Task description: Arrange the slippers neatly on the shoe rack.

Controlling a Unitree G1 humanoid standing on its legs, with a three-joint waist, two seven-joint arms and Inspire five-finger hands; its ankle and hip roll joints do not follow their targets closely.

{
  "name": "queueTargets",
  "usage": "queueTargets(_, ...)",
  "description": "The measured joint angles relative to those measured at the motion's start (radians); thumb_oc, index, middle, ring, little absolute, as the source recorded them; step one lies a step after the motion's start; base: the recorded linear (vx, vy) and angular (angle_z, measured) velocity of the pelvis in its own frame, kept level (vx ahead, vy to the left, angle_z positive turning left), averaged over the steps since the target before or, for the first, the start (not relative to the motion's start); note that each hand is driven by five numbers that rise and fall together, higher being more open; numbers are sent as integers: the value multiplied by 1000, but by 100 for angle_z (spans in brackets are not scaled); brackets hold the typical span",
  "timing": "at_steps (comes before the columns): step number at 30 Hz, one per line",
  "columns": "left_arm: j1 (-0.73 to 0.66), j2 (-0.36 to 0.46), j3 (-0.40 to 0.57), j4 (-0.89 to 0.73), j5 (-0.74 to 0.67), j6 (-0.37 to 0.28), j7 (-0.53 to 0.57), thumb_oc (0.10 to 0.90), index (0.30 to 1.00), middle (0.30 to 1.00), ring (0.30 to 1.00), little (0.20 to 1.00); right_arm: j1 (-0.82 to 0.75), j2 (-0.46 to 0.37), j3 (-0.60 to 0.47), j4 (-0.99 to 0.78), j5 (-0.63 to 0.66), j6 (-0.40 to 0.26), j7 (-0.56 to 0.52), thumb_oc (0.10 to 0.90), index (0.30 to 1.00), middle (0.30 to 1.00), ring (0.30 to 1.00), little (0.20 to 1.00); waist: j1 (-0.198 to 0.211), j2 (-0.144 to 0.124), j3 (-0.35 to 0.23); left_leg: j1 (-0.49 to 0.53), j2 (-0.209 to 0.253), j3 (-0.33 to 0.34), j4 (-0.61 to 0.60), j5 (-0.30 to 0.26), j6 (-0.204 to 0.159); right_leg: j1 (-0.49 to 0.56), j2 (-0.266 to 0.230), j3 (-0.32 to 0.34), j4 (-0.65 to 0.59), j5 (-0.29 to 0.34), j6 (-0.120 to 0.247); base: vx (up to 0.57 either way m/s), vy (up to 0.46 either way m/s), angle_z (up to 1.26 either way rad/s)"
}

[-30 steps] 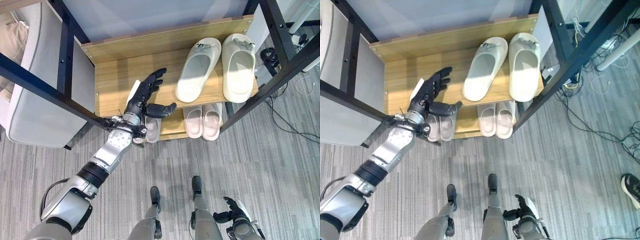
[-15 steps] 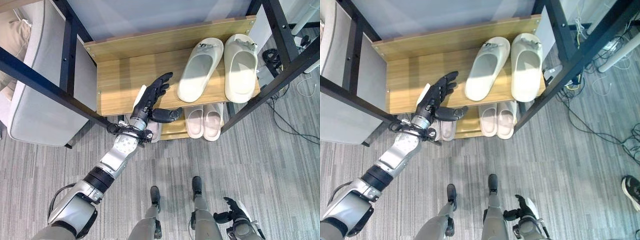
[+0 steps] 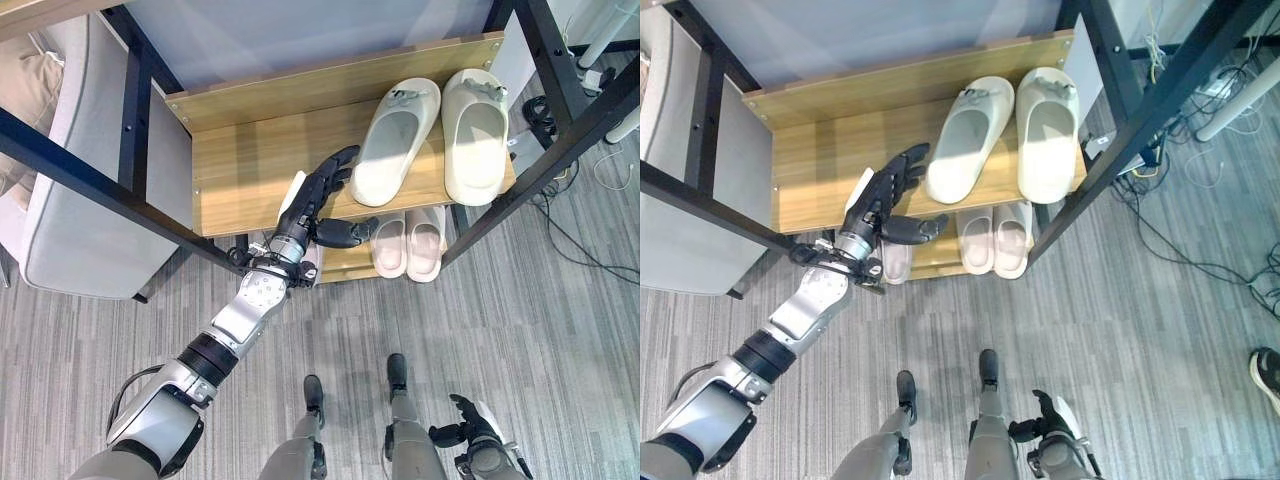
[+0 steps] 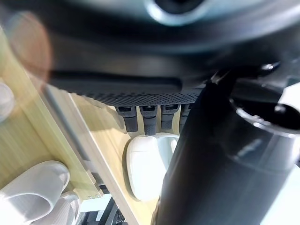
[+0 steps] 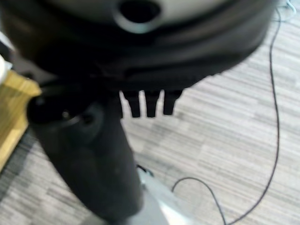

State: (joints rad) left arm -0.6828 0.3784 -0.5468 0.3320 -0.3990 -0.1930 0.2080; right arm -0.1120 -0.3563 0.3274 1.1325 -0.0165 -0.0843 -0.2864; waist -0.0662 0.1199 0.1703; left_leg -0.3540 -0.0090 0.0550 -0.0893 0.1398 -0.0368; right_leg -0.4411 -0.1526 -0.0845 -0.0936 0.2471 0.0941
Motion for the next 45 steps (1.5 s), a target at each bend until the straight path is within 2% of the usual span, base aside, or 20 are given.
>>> queueTargets(6,0,-5,-4,0,0,0,-4,800,900,900,900,900,1,-11,0,0,0,5,0,800,900,900,900,900,0,20,-13,3,0,2,0,0,0,2,0,1,0,0,0,0,0,0)
queueTargets(13,-1,-12,-4,0,-1,0,-9,800,900,900,900,900,6,-12,0,0,0,7,0,800,900,900,900,900,0,25,-17,15,0,3,0,0,0,13,0,1,0,0,0,0,0,0)
queueTargets(19,-1,-61,-22,0,-11,1,-6,800,900,900,900,900,8,-13,0,0,0,7,0,800,900,900,900,900,0,26,-18,17,0,2,0,0,0,15,0,0,0,0,-1,0,0,0)
queueTargets(29,-1,-96,-36,19,-12,0,1,800,900,900,900,900,9,-18,10,0,0,7,0,800,900,900,900,900,-2,31,-23,18,0,2,0,0,0,17,0,0,0,0,-1,0,0,0)
queueTargets(36,4,-108,-38,22,-33,2,1,800,900,900,900,900,16,-14,15,-1,0,7,0,800,900,900,900,900,-6,23,-36,18,0,2,0,0,0,17,0,1,0,0,-1,0,0,0)
queueTargets(45,3,-137,-41,57,-33,2,2,800,900,900,900,900,20,14,18,0,0,7,0,800,900,900,900,900,-17,-8,-63,16,-3,2,0,-1,0,14,-3,3,0,0,0,0,0,0)
